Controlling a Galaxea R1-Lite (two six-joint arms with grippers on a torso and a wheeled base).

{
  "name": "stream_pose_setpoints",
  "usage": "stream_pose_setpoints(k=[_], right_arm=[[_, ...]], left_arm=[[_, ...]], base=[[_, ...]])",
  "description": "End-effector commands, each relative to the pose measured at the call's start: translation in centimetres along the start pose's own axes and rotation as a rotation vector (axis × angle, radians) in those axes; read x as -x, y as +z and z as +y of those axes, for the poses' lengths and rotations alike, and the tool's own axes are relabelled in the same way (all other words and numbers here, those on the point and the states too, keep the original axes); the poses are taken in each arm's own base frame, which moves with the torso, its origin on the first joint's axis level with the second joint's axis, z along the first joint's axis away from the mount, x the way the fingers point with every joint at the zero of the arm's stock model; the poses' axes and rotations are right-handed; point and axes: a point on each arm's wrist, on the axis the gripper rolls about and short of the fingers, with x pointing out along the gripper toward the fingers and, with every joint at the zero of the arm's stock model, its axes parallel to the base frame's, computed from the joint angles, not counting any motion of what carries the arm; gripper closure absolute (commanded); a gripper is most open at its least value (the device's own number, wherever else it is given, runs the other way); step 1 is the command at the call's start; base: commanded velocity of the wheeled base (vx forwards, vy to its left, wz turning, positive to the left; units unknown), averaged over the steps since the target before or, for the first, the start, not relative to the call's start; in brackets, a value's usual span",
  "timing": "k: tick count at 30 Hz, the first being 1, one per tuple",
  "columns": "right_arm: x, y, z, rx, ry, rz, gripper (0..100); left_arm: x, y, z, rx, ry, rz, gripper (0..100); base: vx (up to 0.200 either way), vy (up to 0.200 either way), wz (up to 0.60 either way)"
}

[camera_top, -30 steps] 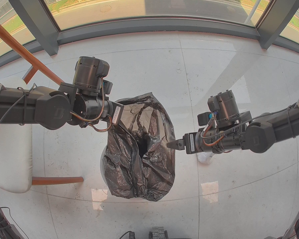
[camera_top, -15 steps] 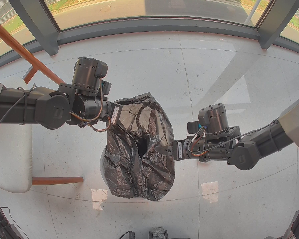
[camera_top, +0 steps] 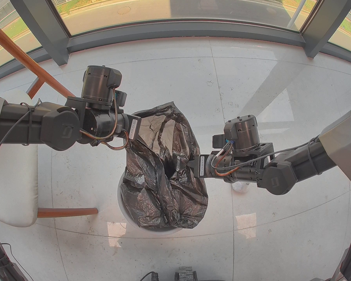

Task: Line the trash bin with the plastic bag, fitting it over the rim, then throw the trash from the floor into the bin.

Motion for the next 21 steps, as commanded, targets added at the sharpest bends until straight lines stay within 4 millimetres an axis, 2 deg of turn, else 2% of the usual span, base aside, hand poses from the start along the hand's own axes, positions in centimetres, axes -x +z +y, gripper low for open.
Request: stream_pose_setpoints(k=[1,2,5,8,13,14,18,19,21], right_arm=[[0.2,1.0,0.5,0.003,0.011,-0.036,100],[0.2,1.0,0.5,0.003,0.011,-0.036,100],[0.1,1.3,0.5,0.005,0.012,-0.054,100],[0.1,1.3,0.4,0.004,0.008,-0.051,100],[0.1,1.3,0.3,0.002,0.003,-0.051,100],[0.1,1.2,0.2,0.002,0.003,-0.050,100],[0.0,1.0,0.3,0.003,-0.007,-0.047,100],[-0.1,1.0,0.2,0.002,-0.009,-0.047,100],[-0.2,0.9,0.2,0.002,-0.022,-0.049,100]], left_arm=[[-1.4,-0.4,0.7,0.004,0.017,-0.009,100],[-1.4,-0.4,0.7,0.005,0.019,-0.012,0],[-1.4,0.9,0.9,0.028,0.017,-0.085,0],[-0.7,0.8,0.9,0.017,0.013,-0.062,0],[3.1,1.4,0.7,0.005,-0.019,-0.016,0],[3.3,1.5,0.6,0.004,-0.023,-0.020,0],[6.1,2.8,-1.9,0.020,-0.105,-0.085,0],[6.3,2.9,-2.2,0.022,-0.113,-0.091,0],[8.2,2.7,-4.1,0.020,-0.179,-0.071,0]], base=[[0.000,0.000,0.00],[0.000,0.000,0.00],[0.000,0.000,0.00],[0.000,0.000,0.00],[0.000,0.000,0.00],[0.000,0.000,0.00],[0.000,0.000,0.00],[0.000,0.000,0.00],[0.000,0.000,0.00]])
